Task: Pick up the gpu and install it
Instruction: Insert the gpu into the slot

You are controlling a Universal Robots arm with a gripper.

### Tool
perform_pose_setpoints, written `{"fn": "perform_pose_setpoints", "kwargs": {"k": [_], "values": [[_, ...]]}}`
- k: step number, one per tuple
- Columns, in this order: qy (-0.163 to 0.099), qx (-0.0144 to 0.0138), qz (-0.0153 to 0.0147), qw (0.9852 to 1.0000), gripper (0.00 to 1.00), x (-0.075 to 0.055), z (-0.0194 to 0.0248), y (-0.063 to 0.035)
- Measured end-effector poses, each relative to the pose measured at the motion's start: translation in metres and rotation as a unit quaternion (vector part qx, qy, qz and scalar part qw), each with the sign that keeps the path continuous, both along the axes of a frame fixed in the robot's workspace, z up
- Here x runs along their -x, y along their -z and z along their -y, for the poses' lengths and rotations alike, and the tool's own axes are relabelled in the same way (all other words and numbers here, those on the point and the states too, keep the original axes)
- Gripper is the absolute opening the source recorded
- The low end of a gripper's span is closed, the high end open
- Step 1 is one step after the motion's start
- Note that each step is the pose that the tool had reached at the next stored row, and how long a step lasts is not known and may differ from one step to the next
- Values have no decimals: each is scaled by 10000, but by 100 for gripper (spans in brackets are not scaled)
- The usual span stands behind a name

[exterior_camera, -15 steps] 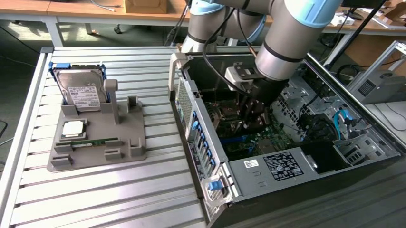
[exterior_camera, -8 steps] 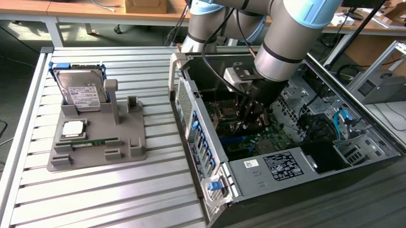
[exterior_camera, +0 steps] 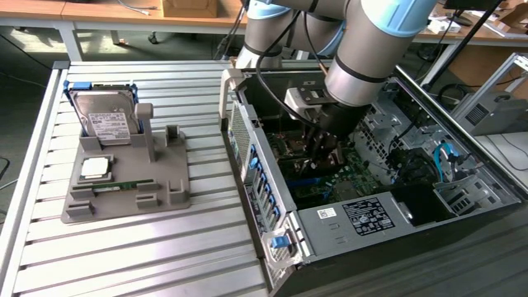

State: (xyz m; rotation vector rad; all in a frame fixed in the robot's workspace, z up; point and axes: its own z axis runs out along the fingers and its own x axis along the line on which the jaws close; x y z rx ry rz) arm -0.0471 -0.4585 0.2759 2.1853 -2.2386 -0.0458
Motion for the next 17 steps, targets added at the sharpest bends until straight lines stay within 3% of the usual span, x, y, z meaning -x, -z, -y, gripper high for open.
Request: {"fn": "perform_pose_setpoints", "kwargs": {"k": [17], "values": [[49, -1, 0, 10000, 27, 49, -12, 54]]}}
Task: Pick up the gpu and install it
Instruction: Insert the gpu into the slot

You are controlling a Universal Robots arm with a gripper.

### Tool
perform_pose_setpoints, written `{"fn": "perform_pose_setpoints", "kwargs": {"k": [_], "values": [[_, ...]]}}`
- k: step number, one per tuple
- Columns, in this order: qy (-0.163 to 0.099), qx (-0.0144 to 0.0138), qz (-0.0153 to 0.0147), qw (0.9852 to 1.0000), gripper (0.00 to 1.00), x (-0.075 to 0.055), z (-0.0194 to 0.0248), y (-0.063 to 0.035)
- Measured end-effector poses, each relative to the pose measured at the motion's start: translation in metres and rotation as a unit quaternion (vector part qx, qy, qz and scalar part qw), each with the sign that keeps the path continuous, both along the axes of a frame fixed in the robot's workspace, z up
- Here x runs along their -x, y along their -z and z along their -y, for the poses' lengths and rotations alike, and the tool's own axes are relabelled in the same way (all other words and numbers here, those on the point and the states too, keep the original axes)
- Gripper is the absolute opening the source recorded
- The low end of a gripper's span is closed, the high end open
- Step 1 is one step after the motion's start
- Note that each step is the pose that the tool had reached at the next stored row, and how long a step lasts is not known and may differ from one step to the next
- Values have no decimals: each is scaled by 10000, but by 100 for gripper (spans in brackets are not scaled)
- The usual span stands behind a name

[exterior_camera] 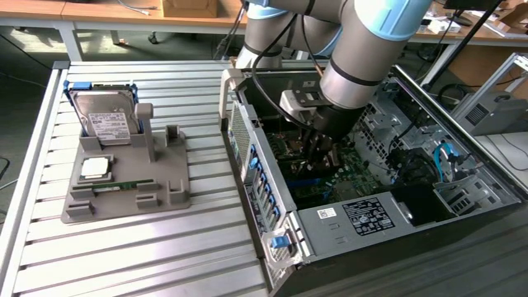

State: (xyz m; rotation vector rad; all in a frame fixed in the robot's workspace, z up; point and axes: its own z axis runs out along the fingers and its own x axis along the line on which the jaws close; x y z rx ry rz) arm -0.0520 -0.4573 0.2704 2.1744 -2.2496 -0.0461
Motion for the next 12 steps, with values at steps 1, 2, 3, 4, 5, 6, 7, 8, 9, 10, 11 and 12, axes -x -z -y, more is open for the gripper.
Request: {"fn": "perform_pose_setpoints", "kwargs": {"k": [1, 2, 3, 4, 5, 6, 7, 8, 9, 10, 11, 12], "values": [[0, 0, 0, 10000, 27, 1, 0, 2], [1, 1, 0, 10000, 27, 2, 0, 4], [1, 1, 0, 10000, 27, 3, 0, 6], [1, 1, 0, 10000, 27, 3, 0, 8], [1, 0, 0, 10000, 27, 4, 0, 10], [1, 0, 0, 10000, 27, 5, 0, 13], [1, -1, 1, 10000, 27, 6, -1, 17], [1, 0, 0, 10000, 27, 9, 0, 20], [2, 0, 0, 10000, 27, 11, 0, 23], [1, -1, 0, 10000, 27, 11, -1, 29], [1, 0, 0, 10000, 27, 12, -1, 33], [1, 1, 0, 10000, 27, 13, 0, 36]]}}
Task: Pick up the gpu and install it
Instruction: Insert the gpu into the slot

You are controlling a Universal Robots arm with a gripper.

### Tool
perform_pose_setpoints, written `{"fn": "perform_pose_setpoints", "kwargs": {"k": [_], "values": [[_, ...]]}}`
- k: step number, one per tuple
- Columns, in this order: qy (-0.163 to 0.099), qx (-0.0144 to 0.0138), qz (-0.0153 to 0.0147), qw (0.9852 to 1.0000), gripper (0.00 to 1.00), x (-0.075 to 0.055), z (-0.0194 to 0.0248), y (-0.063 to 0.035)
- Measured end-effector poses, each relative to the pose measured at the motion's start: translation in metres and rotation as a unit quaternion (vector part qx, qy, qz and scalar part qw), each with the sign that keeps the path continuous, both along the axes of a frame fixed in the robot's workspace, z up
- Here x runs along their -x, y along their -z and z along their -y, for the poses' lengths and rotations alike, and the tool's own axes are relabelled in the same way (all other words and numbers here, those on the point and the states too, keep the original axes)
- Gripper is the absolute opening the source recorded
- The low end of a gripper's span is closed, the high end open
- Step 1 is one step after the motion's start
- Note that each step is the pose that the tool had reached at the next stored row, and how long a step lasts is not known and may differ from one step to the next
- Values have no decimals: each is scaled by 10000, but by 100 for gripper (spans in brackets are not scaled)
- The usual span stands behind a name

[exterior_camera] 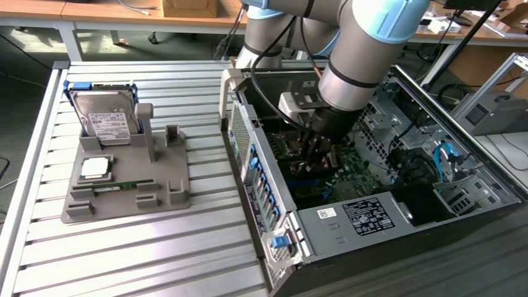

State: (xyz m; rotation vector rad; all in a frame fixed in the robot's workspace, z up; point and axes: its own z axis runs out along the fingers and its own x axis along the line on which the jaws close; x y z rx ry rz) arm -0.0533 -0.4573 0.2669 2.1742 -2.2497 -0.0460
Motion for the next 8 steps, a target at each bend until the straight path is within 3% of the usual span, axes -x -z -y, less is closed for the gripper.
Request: {"fn": "perform_pose_setpoints", "kwargs": {"k": [8], "values": [[1, 1, 0, 10000, 27, 15, 0, 34]]}}
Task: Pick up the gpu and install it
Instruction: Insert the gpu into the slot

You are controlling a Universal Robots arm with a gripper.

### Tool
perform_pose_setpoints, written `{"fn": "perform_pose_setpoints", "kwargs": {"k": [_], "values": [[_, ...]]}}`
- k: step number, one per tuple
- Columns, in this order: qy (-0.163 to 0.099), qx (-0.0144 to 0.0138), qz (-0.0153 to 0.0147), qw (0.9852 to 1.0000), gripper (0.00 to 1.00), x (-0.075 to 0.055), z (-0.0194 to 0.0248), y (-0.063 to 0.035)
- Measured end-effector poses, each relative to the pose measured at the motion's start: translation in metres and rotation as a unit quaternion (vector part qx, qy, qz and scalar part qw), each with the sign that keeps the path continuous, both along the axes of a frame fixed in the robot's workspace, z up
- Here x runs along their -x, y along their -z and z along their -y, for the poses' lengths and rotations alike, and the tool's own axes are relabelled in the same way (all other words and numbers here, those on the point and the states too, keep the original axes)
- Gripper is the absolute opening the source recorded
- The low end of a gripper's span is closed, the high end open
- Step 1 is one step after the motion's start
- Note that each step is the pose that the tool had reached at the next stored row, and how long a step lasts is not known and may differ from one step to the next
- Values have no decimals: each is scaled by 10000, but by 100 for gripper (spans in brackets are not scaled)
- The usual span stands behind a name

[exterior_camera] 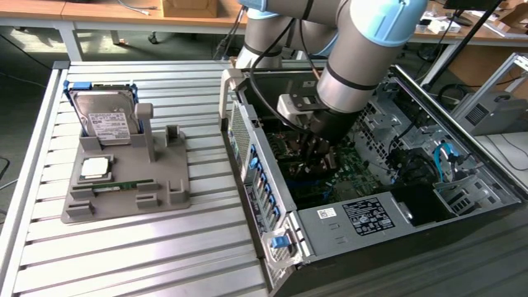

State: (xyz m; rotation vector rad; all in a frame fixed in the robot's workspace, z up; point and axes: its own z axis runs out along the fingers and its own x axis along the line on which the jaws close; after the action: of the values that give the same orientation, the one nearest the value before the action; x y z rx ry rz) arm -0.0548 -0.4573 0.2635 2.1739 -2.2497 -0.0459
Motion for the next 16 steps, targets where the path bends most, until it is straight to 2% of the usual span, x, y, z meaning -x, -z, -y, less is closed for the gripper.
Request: {"fn": "perform_pose_setpoints", "kwargs": {"k": [8, 16], "values": [[0, 0, 0, 10000, 27, 9, 0, 37], [0, -5, 2, 10000, 27, 9, -1, 28]]}}
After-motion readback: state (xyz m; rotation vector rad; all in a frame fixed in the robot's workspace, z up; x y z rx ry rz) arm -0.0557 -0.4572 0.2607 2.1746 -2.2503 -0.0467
